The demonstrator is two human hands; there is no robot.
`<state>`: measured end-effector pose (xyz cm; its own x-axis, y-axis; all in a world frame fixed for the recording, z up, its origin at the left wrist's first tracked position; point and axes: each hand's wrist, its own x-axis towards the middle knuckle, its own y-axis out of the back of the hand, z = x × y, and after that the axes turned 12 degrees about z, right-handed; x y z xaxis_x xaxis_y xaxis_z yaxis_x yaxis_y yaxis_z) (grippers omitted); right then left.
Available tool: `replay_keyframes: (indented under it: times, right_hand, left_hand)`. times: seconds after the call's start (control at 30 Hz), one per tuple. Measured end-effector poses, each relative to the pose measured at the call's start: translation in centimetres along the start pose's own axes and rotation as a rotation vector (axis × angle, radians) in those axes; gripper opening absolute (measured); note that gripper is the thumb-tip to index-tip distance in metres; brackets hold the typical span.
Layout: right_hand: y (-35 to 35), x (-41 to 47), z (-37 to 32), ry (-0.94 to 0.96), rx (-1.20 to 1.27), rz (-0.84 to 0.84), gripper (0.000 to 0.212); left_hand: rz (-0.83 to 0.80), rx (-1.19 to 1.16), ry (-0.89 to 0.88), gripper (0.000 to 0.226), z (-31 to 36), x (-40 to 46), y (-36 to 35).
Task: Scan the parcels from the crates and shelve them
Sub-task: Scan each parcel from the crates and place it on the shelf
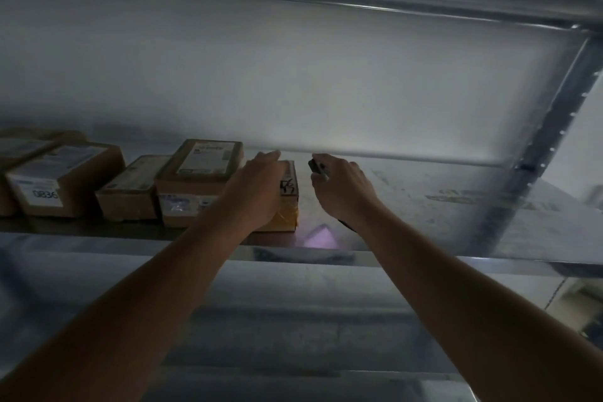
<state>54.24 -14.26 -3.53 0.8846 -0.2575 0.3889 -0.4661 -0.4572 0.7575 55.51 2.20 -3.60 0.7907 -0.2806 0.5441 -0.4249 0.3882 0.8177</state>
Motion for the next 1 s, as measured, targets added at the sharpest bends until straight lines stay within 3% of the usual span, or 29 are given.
replay_keyframes:
  times: [0.17,0.47,0.73,1.0]
  right_hand:
    - [2.4,-2.0,1.4,-0.012,-0.181,0.083,0.043]
    - [9.1,-8.8,6.0,-0.12,-0.357,0.208,0.043]
    - [18.1,-17.0,14.4,-0.221,-0.465,0.297,0.048]
    - [29.0,-27.8,26.3,-0.348,-0.599,0.352,0.046]
  left_hand:
    - [0.042,-0.081,-0.107,0.052,1.6,-0.3,0.0]
    - [-0.064,-0.175,-0.299,0.061,9.5,-2.0,-0.3]
    - [-0.103,-0.22,-0.483,0.061,22.2,-5.8,-0.6]
    - [-0.13,-0.298,-0.625,0.054,40.5,-12.7,-2.2]
